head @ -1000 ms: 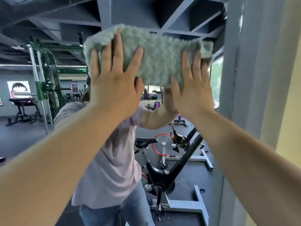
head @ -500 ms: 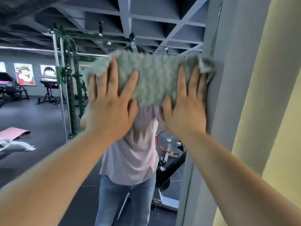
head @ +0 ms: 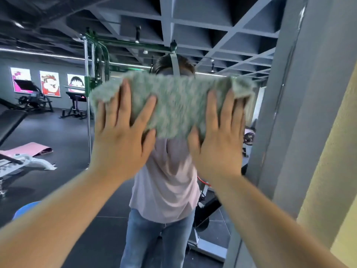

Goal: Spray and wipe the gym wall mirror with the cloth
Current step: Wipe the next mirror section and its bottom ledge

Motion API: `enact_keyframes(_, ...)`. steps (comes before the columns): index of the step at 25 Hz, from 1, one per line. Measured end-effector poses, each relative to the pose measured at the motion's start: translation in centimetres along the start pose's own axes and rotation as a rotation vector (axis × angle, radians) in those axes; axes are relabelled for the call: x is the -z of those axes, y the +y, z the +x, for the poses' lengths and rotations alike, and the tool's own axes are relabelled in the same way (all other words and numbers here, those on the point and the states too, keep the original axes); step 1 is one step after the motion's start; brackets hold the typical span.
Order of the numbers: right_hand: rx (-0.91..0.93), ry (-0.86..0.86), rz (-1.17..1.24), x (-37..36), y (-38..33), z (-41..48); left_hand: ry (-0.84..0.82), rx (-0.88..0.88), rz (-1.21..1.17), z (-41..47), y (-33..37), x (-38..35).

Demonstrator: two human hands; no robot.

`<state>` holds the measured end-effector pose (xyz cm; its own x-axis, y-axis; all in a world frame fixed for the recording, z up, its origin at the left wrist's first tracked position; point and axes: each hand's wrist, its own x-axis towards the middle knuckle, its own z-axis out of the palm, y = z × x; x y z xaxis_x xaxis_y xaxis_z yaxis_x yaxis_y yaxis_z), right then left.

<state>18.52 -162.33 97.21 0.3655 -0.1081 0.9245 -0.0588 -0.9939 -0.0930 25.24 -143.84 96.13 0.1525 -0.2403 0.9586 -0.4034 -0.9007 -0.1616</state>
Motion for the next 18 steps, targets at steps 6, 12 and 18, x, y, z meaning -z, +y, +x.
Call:
enact_keyframes(6, 0.010, -0.023, -0.084, 0.0, -4.6, 3.5, -0.023, -0.067, 0.051, 2.9, -6.6, 1.0)
enact_keyframes(12, -0.066, 0.003, -0.084, -2.3, -9.2, 0.0, 0.016, -0.056, -0.044, -0.7, -9.4, 0.6)
enact_keyframes(18, -0.070, -0.099, -0.191, -2.9, -9.9, -2.0, -0.053, -0.115, -0.081, -4.9, -9.2, -0.1)
